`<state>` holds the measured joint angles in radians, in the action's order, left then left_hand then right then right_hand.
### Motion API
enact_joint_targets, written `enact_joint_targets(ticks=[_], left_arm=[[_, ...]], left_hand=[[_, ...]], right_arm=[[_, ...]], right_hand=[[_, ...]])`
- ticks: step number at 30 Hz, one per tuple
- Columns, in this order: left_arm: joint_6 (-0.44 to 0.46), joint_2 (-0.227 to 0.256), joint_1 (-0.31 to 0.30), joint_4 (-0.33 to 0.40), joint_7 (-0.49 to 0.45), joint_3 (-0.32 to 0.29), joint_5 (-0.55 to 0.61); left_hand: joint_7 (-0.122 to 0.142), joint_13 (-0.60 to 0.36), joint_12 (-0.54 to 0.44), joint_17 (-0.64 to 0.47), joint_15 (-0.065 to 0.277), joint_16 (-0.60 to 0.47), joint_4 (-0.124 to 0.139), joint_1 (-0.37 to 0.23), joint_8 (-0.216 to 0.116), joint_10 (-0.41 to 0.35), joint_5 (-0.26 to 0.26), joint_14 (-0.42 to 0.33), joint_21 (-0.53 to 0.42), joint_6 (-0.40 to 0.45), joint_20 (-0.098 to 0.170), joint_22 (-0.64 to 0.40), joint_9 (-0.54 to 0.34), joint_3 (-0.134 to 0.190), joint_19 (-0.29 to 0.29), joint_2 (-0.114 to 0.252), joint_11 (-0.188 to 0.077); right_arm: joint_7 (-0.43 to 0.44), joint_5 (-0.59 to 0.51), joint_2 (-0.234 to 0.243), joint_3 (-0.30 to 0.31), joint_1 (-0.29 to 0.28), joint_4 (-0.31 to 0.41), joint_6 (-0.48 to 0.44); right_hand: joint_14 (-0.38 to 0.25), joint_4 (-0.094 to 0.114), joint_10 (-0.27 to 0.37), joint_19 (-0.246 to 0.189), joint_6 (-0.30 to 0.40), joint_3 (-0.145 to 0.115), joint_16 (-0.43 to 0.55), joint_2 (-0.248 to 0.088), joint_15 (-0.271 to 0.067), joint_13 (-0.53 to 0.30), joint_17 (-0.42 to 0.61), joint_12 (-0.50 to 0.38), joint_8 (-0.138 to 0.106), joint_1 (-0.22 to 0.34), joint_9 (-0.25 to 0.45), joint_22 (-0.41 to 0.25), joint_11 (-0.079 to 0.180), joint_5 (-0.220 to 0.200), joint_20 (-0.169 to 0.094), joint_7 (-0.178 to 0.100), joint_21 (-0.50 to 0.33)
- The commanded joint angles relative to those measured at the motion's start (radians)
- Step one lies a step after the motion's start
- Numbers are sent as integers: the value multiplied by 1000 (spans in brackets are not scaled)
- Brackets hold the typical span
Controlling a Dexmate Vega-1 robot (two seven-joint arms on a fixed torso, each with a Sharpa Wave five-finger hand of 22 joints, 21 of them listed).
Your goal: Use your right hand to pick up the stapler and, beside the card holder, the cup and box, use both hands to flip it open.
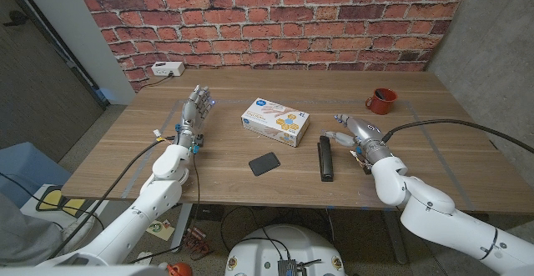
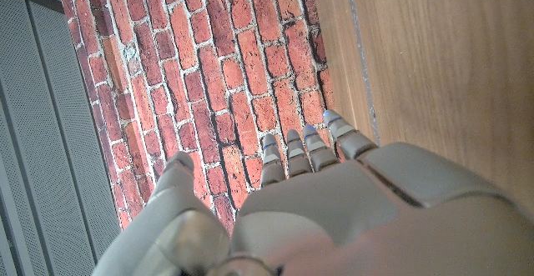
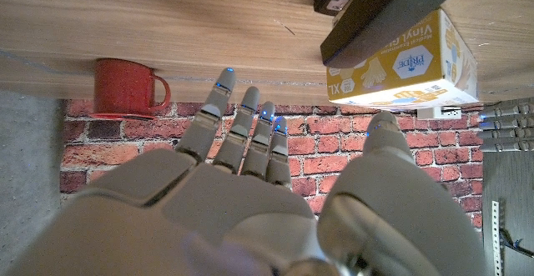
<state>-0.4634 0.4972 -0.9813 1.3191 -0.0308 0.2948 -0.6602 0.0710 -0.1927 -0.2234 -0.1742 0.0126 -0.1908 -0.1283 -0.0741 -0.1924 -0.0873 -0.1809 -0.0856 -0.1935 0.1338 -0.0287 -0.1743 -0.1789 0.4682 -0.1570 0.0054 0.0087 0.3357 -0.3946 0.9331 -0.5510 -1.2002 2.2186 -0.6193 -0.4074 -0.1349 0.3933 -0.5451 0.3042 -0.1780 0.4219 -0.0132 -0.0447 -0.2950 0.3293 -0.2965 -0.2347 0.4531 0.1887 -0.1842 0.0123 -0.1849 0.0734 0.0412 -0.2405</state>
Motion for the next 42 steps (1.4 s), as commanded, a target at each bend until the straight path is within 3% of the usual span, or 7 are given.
enact_joint_targets(ticks=[1,25,42], left_arm=[[0,2,-6,1,2,-3,-3],[1,6,-11,6,5,-4,-3],[-5,6,-25,21,-7,-6,1]], left_hand=[[-1,-6,5,-4,-4,5,-5,-3,2,-6,1,-4,-2,9,-2,-2,-5,5,-8,6,1],[-1,-6,5,-4,-3,5,-5,-3,2,-6,1,-4,-1,8,-3,-2,-5,5,-7,6,2],[0,-6,5,-4,-5,5,-5,-3,2,-9,1,-4,-2,10,-3,-2,-5,4,-8,6,0]], right_arm=[[-14,-14,9,-7,-4,10,-9],[-51,-39,47,-9,-19,33,-18],[-68,-71,64,-13,-33,56,-59]], right_hand=[[-1,6,9,-9,11,1,-2,4,-105,-6,1,-2,-5,-7,2,-2,3,1,-2,-14,-6],[-12,8,18,-3,26,7,-4,13,-111,-7,-1,0,-5,-17,3,-4,6,0,6,-16,-1],[-40,18,74,-4,76,19,1,23,-107,-5,-2,-12,-17,-42,2,-4,2,-2,8,-16,2]])
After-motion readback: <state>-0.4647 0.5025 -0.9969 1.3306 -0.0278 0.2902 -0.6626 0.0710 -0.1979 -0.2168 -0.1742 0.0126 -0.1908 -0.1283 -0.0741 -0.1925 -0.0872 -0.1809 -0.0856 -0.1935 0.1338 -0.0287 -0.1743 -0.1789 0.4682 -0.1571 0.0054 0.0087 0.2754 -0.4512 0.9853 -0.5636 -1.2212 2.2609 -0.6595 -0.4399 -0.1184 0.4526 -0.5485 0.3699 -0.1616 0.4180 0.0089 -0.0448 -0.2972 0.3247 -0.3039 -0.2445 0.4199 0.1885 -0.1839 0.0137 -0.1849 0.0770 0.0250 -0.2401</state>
